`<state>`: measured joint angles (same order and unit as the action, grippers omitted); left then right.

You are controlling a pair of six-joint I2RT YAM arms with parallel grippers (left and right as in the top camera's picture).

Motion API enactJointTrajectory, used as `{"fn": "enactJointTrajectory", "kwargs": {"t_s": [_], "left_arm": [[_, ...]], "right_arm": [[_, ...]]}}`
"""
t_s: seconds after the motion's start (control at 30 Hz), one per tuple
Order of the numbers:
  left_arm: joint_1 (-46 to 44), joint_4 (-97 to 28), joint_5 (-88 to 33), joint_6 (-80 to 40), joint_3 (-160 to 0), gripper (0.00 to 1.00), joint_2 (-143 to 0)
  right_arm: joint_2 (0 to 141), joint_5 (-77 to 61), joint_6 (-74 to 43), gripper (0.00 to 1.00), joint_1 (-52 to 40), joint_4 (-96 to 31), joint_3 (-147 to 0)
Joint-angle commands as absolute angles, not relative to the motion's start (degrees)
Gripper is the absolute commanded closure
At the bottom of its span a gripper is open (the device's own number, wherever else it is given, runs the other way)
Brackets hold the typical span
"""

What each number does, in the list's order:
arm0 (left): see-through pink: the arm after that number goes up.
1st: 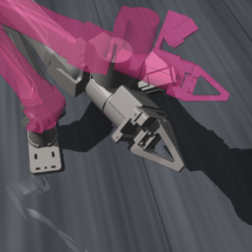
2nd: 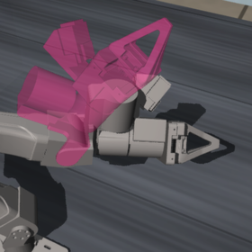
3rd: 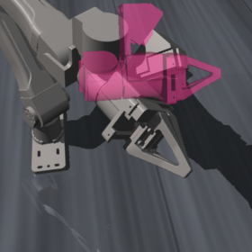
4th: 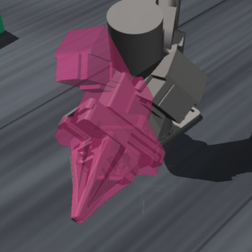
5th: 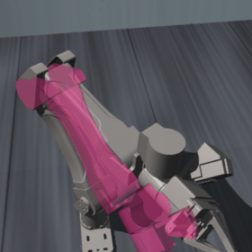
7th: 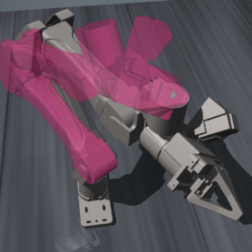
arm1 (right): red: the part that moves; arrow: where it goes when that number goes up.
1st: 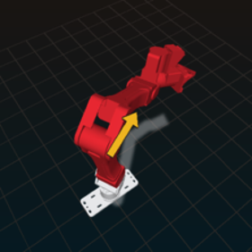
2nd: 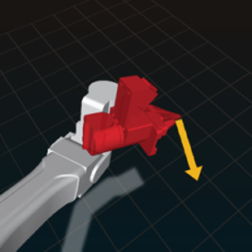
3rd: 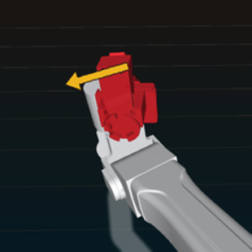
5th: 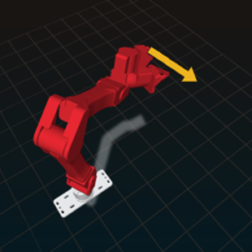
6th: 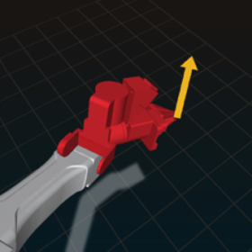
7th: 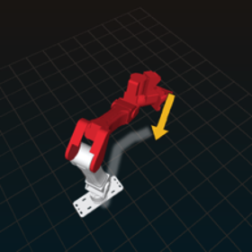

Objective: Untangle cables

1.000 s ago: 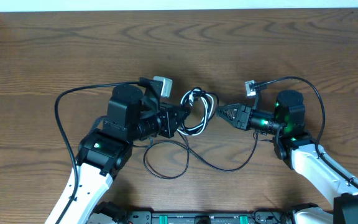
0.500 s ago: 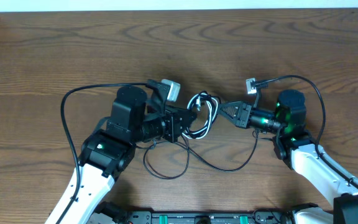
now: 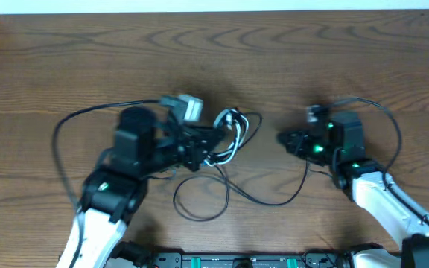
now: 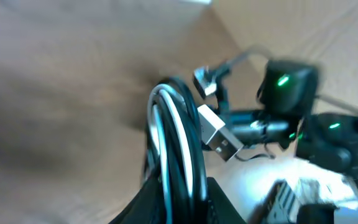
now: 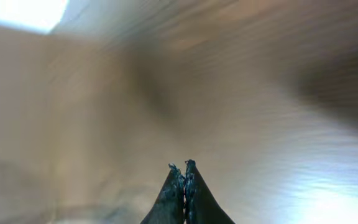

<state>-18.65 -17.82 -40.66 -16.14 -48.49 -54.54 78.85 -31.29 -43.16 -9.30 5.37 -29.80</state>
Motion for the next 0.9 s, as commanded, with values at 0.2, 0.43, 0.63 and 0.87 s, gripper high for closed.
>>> {"fn": "enactJointTrajectory", "kwargs": {"t_s": [0.2,0.43,0.63,0.87], "left_arm": [[-12.9,-22.6,-42.5,-11.4,-50.7,0.92,-52.3],[-13.1,-22.5,-42.5,-13.6,-50.7,0.92,-53.3],[-14.0,-22.2,-43.9,-13.6,-50.7,0.92,-55.5],[-17.8,-20.9,-46.1,-9.3,-50.7,0.92,-60.1]], "right_arm": [[79.4,-25.3,-41.2,0.99,-1.8,4.7,-29.2],[79.4,-57.8,-38.9,0.62,-2.4,11.9,-29.2],[79.4,-71.0,-38.7,0.55,-6.2,17.5,-29.2],[79.4,-77.1,-38.1,0.52,-12.7,35.4,-29.2]]}}
